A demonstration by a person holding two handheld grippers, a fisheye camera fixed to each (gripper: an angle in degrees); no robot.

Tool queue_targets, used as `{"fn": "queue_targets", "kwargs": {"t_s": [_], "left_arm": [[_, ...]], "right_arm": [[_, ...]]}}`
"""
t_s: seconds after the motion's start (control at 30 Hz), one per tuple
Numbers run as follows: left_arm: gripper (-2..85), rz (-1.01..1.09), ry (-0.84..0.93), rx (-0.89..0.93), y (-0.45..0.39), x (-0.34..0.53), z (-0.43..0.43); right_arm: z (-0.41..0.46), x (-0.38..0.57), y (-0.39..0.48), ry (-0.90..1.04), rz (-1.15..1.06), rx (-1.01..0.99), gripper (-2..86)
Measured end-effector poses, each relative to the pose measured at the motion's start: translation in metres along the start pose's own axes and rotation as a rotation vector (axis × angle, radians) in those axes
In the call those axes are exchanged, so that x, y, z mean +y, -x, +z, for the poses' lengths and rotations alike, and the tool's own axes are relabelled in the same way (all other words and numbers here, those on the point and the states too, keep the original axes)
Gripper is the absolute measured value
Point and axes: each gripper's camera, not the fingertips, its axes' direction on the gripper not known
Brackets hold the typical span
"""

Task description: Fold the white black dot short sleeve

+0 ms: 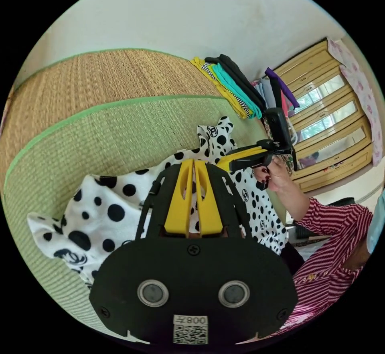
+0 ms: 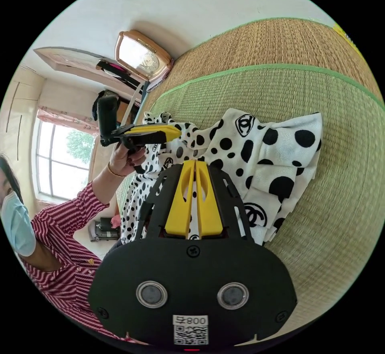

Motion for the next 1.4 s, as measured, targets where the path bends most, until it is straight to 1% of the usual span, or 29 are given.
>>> {"fn": "queue_targets", "kwargs": {"t_s": [0.03,0.1,0.13,0.17,0.2,0.23,0.3,0.47,0.57,0.6,0.63,0.7,0.8,0.83,0.97,1.07,1.23,1.33,1.4], "left_arm": [[0.3,-0.002,-0.014,-0.042,-0.001,0.004,-0.005],[0.2,-0.046,-0.057,-0.216,0.006,0.021,-0.019],[0.2,-0.053,-0.061,-0.256,0.008,0.025,-0.020],[0.2,-0.079,-0.045,-0.336,0.015,0.030,-0.018],[0.2,-0.114,-0.009,-0.360,0.025,0.033,-0.012],[0.2,-0.118,-0.002,-0.353,0.028,0.034,-0.009],[0.2,-0.139,-0.046,-0.345,0.034,0.041,-0.010],[0.6,-0.151,-0.121,-0.328,0.022,0.055,-0.015],[1.6,-0.029,-0.142,-0.177,-0.015,0.064,-0.010],[2.4,0.039,-0.119,-0.109,-0.032,0.064,-0.001],[2.8,0.069,-0.103,-0.078,-0.039,0.063,0.004],[4.5,0.183,0.002,-0.025,-0.065,0.053,0.030],[4.4,0.249,0.160,-0.091,-0.077,0.047,0.065],[3.9,0.254,0.180,-0.100,-0.077,0.048,0.069],[2.0,0.214,0.152,-0.116,-0.070,0.054,0.070],[2.5,0.185,0.126,-0.036,-0.066,0.060,0.067],[5.5,0.267,0.093,-0.016,-0.085,0.066,0.063],[6.0,0.344,0.133,-0.057,-0.101,0.067,0.074],[5.5,0.382,0.215,-0.138,-0.107,0.069,0.091]], "right_arm": [[-0.006,0.000,-0.001,-0.023,0.003,0.008,0.1],[-0.015,-0.002,-0.007,-0.068,0.029,0.021,0.0],[-0.019,-0.004,-0.015,-0.090,0.054,0.025,0.0],[-0.020,-0.007,-0.023,-0.095,0.081,0.044,0.0],[-0.019,-0.008,-0.028,-0.091,0.100,0.057,0.0],[-0.016,-0.011,-0.036,-0.088,0.116,0.046,0.0],[-0.016,-0.012,-0.045,-0.102,0.135,0.004,0.0],[-0.010,-0.012,-0.043,-0.100,0.128,0.024,0.0],[-0.005,-0.010,-0.043,-0.096,0.121,0.031,0.0],[-0.005,-0.010,-0.043,-0.096,0.121,0.031,0.1],[-0.003,-0.009,-0.044,-0.098,0.124,0.030,0.1],[0.001,-0.007,-0.044,-0.100,0.124,0.035,0.1],[0.005,-0.003,-0.046,-0.102,0.128,0.030,0.1],[0.007,-0.001,-0.048,-0.102,0.129,0.026,0.0],[0.011,0.007,-0.053,-0.105,0.128,0.021,0.1],[0.014,0.015,-0.053,-0.110,0.120,0.036,0.1],[0.020,0.028,-0.035,-0.105,0.043,0.032,0.3],[0.037,0.033,-0.008,-0.054,-0.058,0.073,0.7],[0.053,0.033,0.007,0.003,-0.112,0.123,1.4]]}}
